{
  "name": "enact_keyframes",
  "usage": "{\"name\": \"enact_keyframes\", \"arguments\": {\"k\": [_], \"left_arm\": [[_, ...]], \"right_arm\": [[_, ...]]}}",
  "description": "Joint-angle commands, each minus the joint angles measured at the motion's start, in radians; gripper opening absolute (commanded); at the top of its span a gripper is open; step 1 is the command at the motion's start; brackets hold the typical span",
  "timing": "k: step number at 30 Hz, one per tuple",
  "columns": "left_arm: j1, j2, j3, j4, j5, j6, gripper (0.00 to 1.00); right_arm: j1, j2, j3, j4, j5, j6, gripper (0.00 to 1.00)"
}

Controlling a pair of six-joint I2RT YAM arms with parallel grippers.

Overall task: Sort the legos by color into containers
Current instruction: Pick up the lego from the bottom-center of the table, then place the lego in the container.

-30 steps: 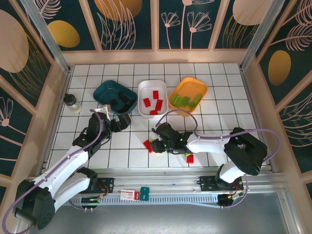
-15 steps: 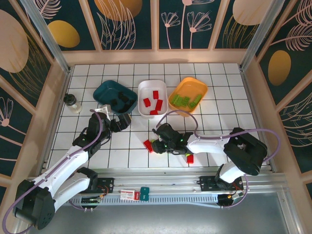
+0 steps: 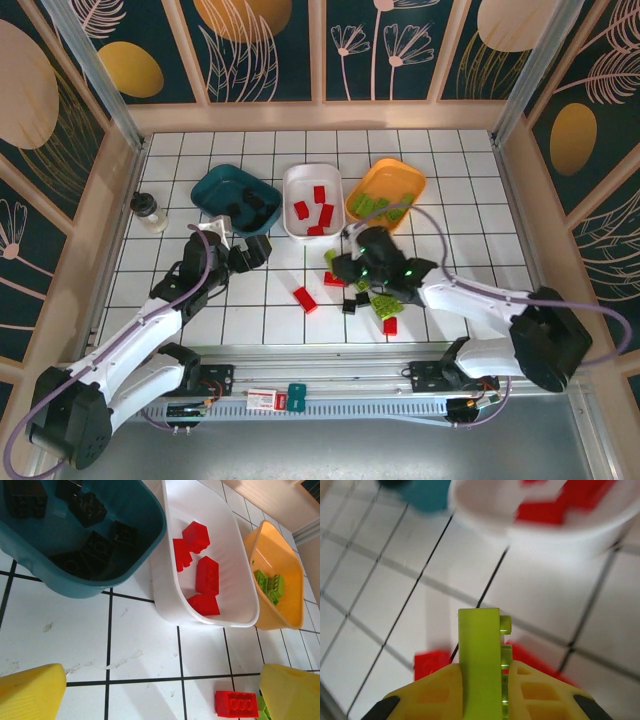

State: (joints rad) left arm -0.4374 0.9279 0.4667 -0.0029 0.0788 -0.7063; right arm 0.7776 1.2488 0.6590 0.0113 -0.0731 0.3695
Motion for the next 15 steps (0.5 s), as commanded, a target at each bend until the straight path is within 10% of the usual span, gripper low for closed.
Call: {"name": "enact_keyframes", "arguments": {"k": [1, 12, 15], "left_arm": [[-0.034, 0.017, -0.01, 0.012, 0.0, 0.026, 0.99], [-0.191, 0.046, -0.03, -0.065, -0.112, 0.041, 0.99], [-0.215, 0.056, -0.047, -0.063, -0.115, 0.035, 0.99]], "right_arm": [[-0.165, -0.037, 0.017, 0.001, 0.013, -0.039, 0.12], [-0.445, 0.312, 0.283, 0.08, 0.066, -0.075, 0.14], [-0.461, 0.39, 0.343, 0.069, 0.079, -0.076, 0.33]]}}
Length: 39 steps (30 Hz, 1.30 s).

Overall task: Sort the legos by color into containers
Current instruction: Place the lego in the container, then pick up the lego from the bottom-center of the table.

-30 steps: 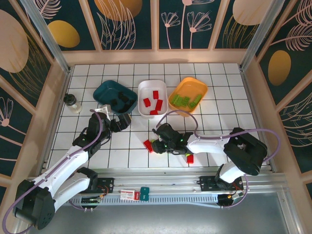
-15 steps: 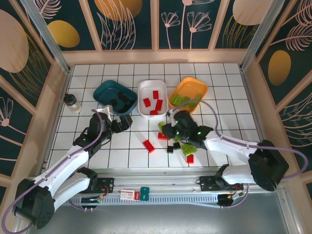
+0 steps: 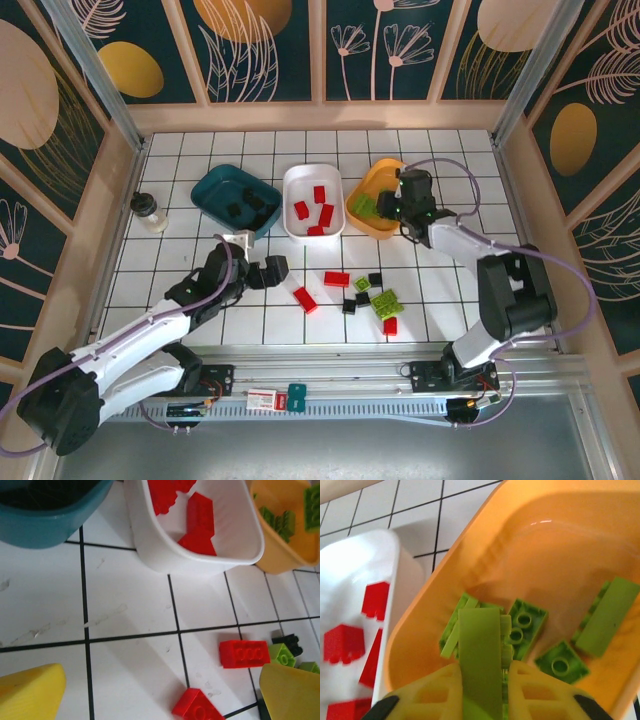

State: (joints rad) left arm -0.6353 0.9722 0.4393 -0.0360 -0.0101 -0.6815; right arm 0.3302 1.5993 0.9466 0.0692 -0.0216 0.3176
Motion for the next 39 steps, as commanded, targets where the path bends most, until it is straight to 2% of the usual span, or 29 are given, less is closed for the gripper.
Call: {"name": "enact_keyframes", "arguments": {"k": [1, 3, 7, 10, 14, 16, 20, 27, 34, 37, 39], "left_arm": [[-0.028, 0.017, -0.022, -0.026, -0.027, 0.008, 0.99], [-0.053, 0.033, -0.019, -0.024, -0.037, 0.006, 0.99], [-0.105, 0.079, 0.004, -0.034, -0.076, 0.005, 0.99], [-0.107, 0.075, 0.0, -0.033, -0.095, -0.002, 0.99], [-0.107, 0.027, 0.007, -0.057, -0.145, 0.004, 0.99], [-0.107, 0.002, 0.01, -0.067, -0.168, 0.006, 0.99], [-0.107, 0.001, 0.02, -0.08, -0.184, 0.01, 0.99], [-0.105, 0.029, 0.015, -0.062, -0.169, -0.004, 0.99], [-0.107, 0.035, 0.021, -0.06, -0.159, -0.003, 0.99], [-0.107, 0.034, 0.025, -0.066, -0.159, -0.003, 0.99], [-0.107, 0.034, 0.03, -0.069, -0.155, 0.001, 0.99]], "right_arm": [[-0.015, 0.053, 0.069, 0.007, 0.032, -0.024, 0.43], [-0.013, 0.055, 0.088, 0.0, 0.032, -0.025, 0.53], [0.04, -0.036, 0.045, -0.003, 0.032, -0.032, 0.6], [0.147, -0.12, -0.032, -0.022, 0.079, -0.054, 0.63], [0.311, -0.183, -0.137, -0.071, 0.043, -0.114, 0.66], [0.376, -0.175, -0.156, -0.127, -0.016, -0.161, 0.66], [0.494, -0.11, -0.158, -0.233, 0.058, -0.251, 0.67], [0.556, -0.02, -0.104, -0.281, 0.045, -0.308, 0.7], [0.58, 0.064, -0.06, -0.34, 0.118, -0.331, 0.71], [0.576, 0.091, -0.051, -0.33, 0.137, -0.331, 0.69], [0.563, 0.102, -0.049, -0.31, 0.112, -0.331, 0.65]]}}
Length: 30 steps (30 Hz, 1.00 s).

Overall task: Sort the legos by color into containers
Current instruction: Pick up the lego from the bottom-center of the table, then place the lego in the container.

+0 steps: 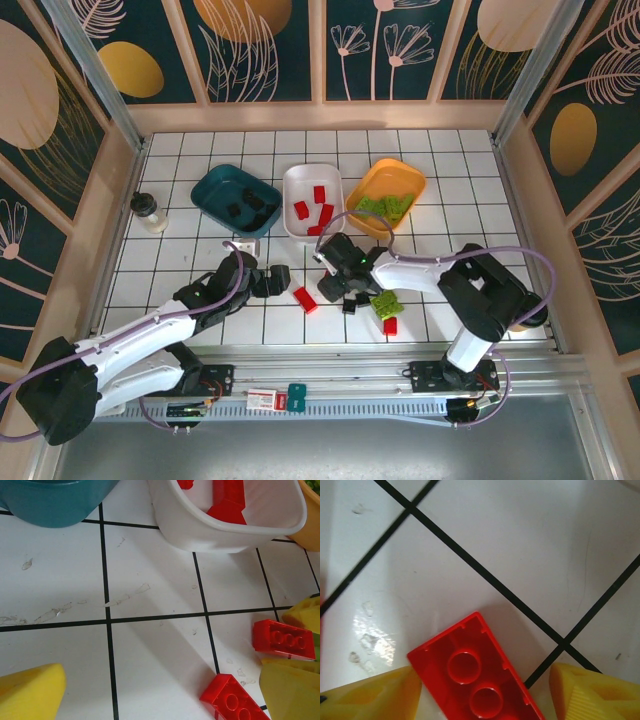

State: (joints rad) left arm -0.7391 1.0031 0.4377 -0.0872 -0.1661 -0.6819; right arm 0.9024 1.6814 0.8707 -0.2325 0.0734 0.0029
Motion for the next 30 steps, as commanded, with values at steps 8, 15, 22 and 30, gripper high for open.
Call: {"name": "enact_keyframes", "arguments": {"k": [8, 15, 22, 30], "left_arm": [[-0.002, 0.003, 0.053, -0.036, 0.034, 0.033, 0.99], [-0.002, 0.018, 0.065, -0.052, 0.021, 0.045, 0.99], [-0.003, 0.044, 0.081, -0.048, 0.036, 0.051, 0.99], [-0.003, 0.067, 0.095, -0.062, 0.045, 0.059, 0.99]], "right_arm": [[-0.07, 0.0, 0.016, 0.071, -0.121, 0.002, 0.23], [-0.095, -0.173, 0.019, 0.25, -0.233, 0.068, 0.13], [-0.166, -0.011, 0.245, 0.289, -0.063, 0.176, 0.13], [-0.223, 0.265, 0.522, 0.205, 0.006, 0.245, 0.15]]}}
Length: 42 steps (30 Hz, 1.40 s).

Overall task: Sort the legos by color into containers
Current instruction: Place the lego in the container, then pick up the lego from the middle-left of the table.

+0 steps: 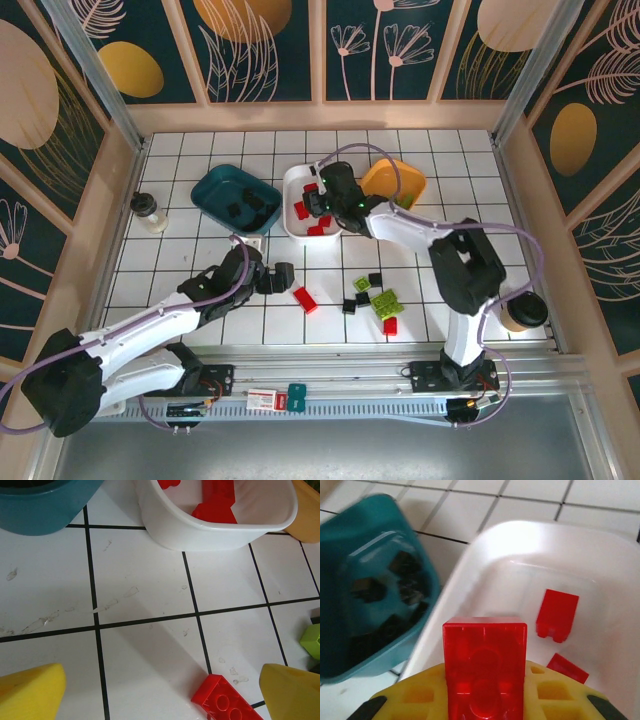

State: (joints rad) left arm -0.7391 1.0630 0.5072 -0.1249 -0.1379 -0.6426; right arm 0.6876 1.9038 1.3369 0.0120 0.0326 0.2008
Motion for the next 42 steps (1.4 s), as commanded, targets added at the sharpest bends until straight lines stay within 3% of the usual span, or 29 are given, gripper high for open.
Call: {"name": "enact_keyframes", "arguments": {"k": [1, 3, 5, 6, 8, 11, 17, 23, 36, 42], "left_arm": [[-0.003, 0.009, 0.026, -0.023, 0.018, 0.019, 0.99], [-0.003, 0.013, 0.027, -0.021, 0.021, 0.021, 0.99], [-0.005, 0.02, 0.029, -0.017, 0.031, 0.026, 0.99], [-0.006, 0.025, 0.031, -0.014, 0.038, 0.027, 0.99], [-0.013, 0.037, 0.035, -0.01, 0.05, 0.033, 0.99], [-0.045, 0.067, 0.053, -0.015, 0.046, 0.037, 0.97], [-0.193, 0.175, 0.08, -0.008, 0.056, 0.002, 0.96], [-0.27, 0.3, 0.087, 0.007, 0.108, -0.03, 0.84], [-0.293, 0.501, 0.27, 0.031, 0.058, 0.054, 0.72], [-0.323, 0.595, 0.321, -0.048, -0.064, 0.082, 0.67]], "right_arm": [[-0.01, 0.059, 0.075, -0.041, 0.05, 0.055, 0.17], [-0.01, 0.084, 0.108, -0.045, 0.044, 0.061, 0.26], [-0.011, 0.099, 0.13, -0.047, 0.035, 0.068, 0.52], [-0.013, 0.094, 0.13, -0.036, 0.014, 0.07, 0.59], [-0.017, 0.07, 0.11, -0.009, -0.013, 0.079, 0.65], [-0.017, 0.006, 0.055, 0.025, 0.0, 0.084, 0.67], [-0.017, -0.159, -0.146, 0.076, 0.054, 0.095, 0.67], [-0.019, -0.324, -0.333, 0.103, 0.087, 0.098, 0.68], [-0.023, -0.552, -0.5, 0.093, 0.119, 0.111, 0.69], [-0.024, -0.612, -0.553, 0.087, 0.134, 0.116, 0.69]]}}
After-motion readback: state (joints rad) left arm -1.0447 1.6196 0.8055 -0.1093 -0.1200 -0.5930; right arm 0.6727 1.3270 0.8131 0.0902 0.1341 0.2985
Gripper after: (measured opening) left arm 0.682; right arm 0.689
